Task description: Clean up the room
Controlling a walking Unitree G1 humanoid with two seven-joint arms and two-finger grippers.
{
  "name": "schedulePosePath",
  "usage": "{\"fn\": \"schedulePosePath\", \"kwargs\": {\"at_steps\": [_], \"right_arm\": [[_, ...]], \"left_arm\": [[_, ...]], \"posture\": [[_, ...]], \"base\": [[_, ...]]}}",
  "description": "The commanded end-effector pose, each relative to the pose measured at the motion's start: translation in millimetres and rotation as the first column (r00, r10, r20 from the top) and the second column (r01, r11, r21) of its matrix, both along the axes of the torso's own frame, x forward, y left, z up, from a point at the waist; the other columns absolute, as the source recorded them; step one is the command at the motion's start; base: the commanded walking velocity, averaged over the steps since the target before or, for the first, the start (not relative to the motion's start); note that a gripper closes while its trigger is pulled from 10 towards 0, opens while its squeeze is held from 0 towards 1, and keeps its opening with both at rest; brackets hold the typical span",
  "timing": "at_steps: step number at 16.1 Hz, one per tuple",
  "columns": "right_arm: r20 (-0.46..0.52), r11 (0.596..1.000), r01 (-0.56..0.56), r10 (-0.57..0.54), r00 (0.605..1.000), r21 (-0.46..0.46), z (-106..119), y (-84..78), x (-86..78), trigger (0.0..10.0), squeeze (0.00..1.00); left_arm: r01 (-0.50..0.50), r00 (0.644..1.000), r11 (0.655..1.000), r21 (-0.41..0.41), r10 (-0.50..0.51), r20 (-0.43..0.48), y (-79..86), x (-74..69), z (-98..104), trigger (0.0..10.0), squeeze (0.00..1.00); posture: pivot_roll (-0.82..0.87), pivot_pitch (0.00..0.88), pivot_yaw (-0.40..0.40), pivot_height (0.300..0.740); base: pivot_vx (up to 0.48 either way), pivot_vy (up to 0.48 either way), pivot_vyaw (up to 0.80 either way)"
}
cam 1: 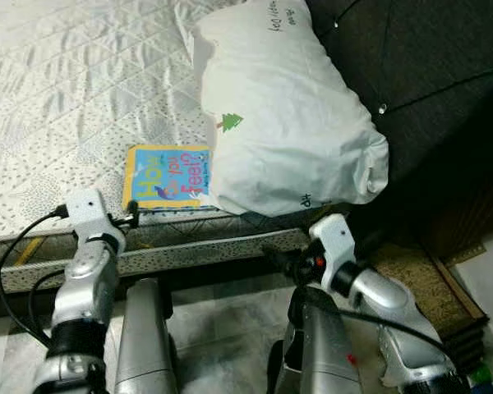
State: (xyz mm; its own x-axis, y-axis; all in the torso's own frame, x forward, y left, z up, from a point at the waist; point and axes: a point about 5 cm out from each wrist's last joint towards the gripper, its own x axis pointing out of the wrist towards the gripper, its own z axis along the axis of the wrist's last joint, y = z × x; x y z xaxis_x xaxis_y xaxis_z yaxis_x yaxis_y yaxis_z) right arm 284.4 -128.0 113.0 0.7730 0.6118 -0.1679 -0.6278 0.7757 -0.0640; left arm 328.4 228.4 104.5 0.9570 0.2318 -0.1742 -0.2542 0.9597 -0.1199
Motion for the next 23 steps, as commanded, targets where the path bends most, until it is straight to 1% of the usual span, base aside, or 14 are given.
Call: {"fn": "schedulePosePath", "kwargs": {"at_steps": [1,4,6,8,9,10,12,14,15,16,17,19,20,23], "right_arm": [[-0.013,1.0,0.029,-0.029,1.0,0.005,-3,-6.4,-0.3,10.0,0.0],[-0.006,0.996,0.075,-0.075,0.997,0.044,0,-5.3,4.7,10.0,0.0],[-0.042,0.978,0.171,-0.167,0.985,0.123,5,-6.0,16.3,10.0,0.0],[-0.05,0.964,0.229,-0.224,0.973,0.139,5,-8.7,26.4,10.0,0.0],[-0.042,0.957,0.254,-0.251,0.967,0.138,6,-10.5,29.1,10.0,0.0],[-0.025,0.941,0.304,-0.304,0.952,0.147,10,-12.5,37.4,10.0,0.0],[-0.065,0.911,0.356,-0.35,0.935,0.21,13,-13.5,45.4,10.0,0.0],[-0.048,0.885,0.381,-0.383,0.923,0.269,21,-11.8,53.0,10.0,0.0],[-0.039,0.881,0.379,-0.384,0.923,0.282,24,-10.2,54.3,10.0,0.0],[-0.015,0.871,0.369,-0.386,0.923,0.325,32,-4.4,58.7,10.0,0.0],[-0.015,0.871,0.369,-0.386,0.923,0.325,32,-4.4,58.7,10.0,0.0],[0.007,0.855,0.381,-0.409,0.912,0.352,38,-2.8,63.0,10.0,0.0],[0.011,0.837,0.398,-0.434,0.901,0.375,39,-3.8,64.6,10.0,0.0],[0.027,0.845,0.382,-0.422,0.906,0.374,39,-0.7,63.6,10.0,0.0]], "left_arm": [[-0.002,1.0,1.0,0.021,0.002,0.013,-3.2,-6.9,1,10.0,0.0],[0.023,0.995,0.999,0.039,-0.026,0.098,-12.3,-17.6,13,10.0,0.0],[0.111,0.975,0.991,0.073,-0.122,0.184,-23.0,-22.7,25,10.0,0.0],[0.159,0.955,0.982,0.106,-0.18,0.234,-28.1,-26.8,31,10.0,0.0],[0.185,0.948,0.977,0.109,-0.206,0.242,-30.5,-30.2,31,10.0,0.0],[0.226,0.934,0.961,0.157,-0.26,0.244,-34.0,-36.4,33,10.0,0.0],[0.234,0.94,0.959,0.157,-0.265,0.215,-35.0,-38.8,27,10.0,0.0],[0.249,0.925,0.936,0.247,-0.306,0.224,-39.0,-39.4,28,10.0,0.0],[0.246,0.921,0.933,0.262,-0.309,0.238,-38.9,-38.6,31,10.0,0.0],[0.192,0.931,0.959,0.207,-0.245,0.27,-32.7,-33.1,34,10.0,0.0],[0.192,0.931,0.959,0.207,-0.245,0.27,-32.7,-33.1,34,10.0,0.0],[0.128,0.933,0.97,0.205,-0.188,0.307,-27.6,-32.0,38,10.0,0.0],[0.087,0.932,0.97,0.226,-0.16,0.326,-23.1,-35.3,39,10.0,0.0],[0.043,0.94,0.969,0.242,-0.121,0.318,-12.2,-46.0,36,10.0,0.0]], "posture": [[0.03,0.205,-0.078,0.532],[0.05,0.184,-0.074,0.532],[0.06,0.164,-0.069,0.532],[0.08,0.136,-0.066,0.532],[0.09,0.128,-0.066,0.532],[0.1,0.105,-0.071,0.532],[0.12,0.086,-0.088,0.532],[0.14,0.053,-0.101,0.532],[0.14,0.048,-0.099,0.532],[0.13,0.036,-0.079,0.545],[0.13,0.036,-0.079,0.545],[0.11,0.018,-0.047,0.558],[0.12,0.011,-0.036,0.572],[0.14,0.02,-0.033,0.594]], "base": [[0.0,0.0,0.0],[0.0,0.0,0.0],[0.0,0.0,0.0],[0.0,0.0,0.0],[0.0,0.0,0.0],[0.0,0.0,0.0],[0.0,0.0,0.0],[0.0,0.0,0.0],[0.0,0.0,0.0],[0.0,0.0,0.0],[0.0,0.0,0.0],[0.0,0.0,0.0],[0.0,0.0,0.0],[0.0,0.0,0.0]]}}
